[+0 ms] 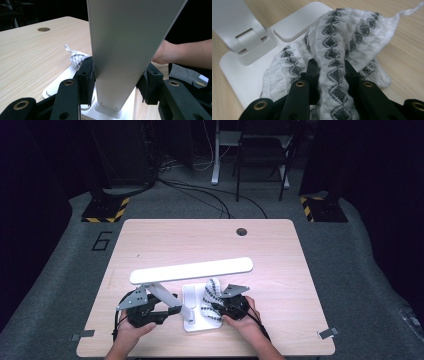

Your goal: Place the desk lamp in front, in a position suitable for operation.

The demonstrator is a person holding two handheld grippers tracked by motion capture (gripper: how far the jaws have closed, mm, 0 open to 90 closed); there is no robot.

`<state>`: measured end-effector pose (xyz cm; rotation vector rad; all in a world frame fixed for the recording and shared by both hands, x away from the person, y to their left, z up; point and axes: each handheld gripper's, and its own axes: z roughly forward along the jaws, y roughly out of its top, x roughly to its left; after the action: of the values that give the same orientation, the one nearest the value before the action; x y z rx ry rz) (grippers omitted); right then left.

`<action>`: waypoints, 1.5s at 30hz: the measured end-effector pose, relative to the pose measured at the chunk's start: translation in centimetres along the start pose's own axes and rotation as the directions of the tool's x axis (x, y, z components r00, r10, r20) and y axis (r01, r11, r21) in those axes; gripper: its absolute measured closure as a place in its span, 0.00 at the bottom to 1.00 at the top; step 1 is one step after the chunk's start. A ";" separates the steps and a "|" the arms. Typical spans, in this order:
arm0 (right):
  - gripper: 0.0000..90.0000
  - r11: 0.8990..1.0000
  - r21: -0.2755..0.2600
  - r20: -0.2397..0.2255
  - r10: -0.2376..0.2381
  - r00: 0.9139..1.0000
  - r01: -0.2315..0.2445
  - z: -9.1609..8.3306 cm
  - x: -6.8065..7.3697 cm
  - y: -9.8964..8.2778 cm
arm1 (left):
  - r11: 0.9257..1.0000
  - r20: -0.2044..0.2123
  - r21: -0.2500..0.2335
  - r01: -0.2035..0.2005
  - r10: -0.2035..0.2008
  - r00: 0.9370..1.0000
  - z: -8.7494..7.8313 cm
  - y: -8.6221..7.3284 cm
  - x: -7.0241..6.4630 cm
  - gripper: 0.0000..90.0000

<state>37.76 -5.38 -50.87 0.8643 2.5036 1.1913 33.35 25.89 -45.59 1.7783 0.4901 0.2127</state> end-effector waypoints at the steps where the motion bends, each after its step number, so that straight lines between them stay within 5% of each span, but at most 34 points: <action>1: 0.80 1.000 0.006 0.006 0.001 1.000 -0.001 0.2 -0.1 0.2 | 1.000 -0.001 -0.004 0.001 -0.001 1.000 0.0 0.0 0.0 0.59; 12: 0.80 0.999 -0.015 0.030 0.029 0.999 -0.029 1.8 -1.9 1.3 | 1.000 -0.007 0.004 0.000 0.000 1.000 0.0 0.0 0.0 0.59; 17: 0.80 0.996 -0.033 0.042 0.080 0.996 -0.078 2.4 -2.6 1.7 | 1.000 -0.002 0.003 -0.001 0.001 1.000 0.0 0.0 0.0 0.59; 27: 0.80 0.997 -0.015 0.095 0.071 0.993 -0.070 3.7 -3.6 3.2 | 1.000 -0.004 -0.005 0.002 -0.002 1.000 0.0 -0.1 0.0 0.59; 31: 0.80 0.992 -0.017 0.092 0.124 0.988 -0.123 3.9 -3.8 3.4 | 1.000 -0.005 -0.004 0.002 -0.002 1.000 0.1 -0.1 0.0 0.59; 34: 0.79 0.987 -0.014 0.088 0.164 0.983 -0.163 4.1 -3.3 3.9 | 1.000 -0.004 -0.004 0.002 -0.002 1.000 0.1 0.0 0.0 0.59; 42: 0.79 0.994 -0.029 0.066 0.110 0.992 -0.108 4.6 -1.6 4.3 | 1.000 -0.004 -0.005 0.003 -0.003 1.000 0.1 -0.1 0.0 0.59; 45: 0.80 0.996 -0.022 0.017 0.092 0.996 -0.092 4.9 -1.1 4.2 | 1.000 -0.007 0.000 0.002 -0.002 1.000 0.1 0.0 0.0 0.59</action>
<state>42.57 -0.85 -50.82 0.9901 2.4561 1.2310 33.32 25.82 -45.65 1.7774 0.4964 0.2177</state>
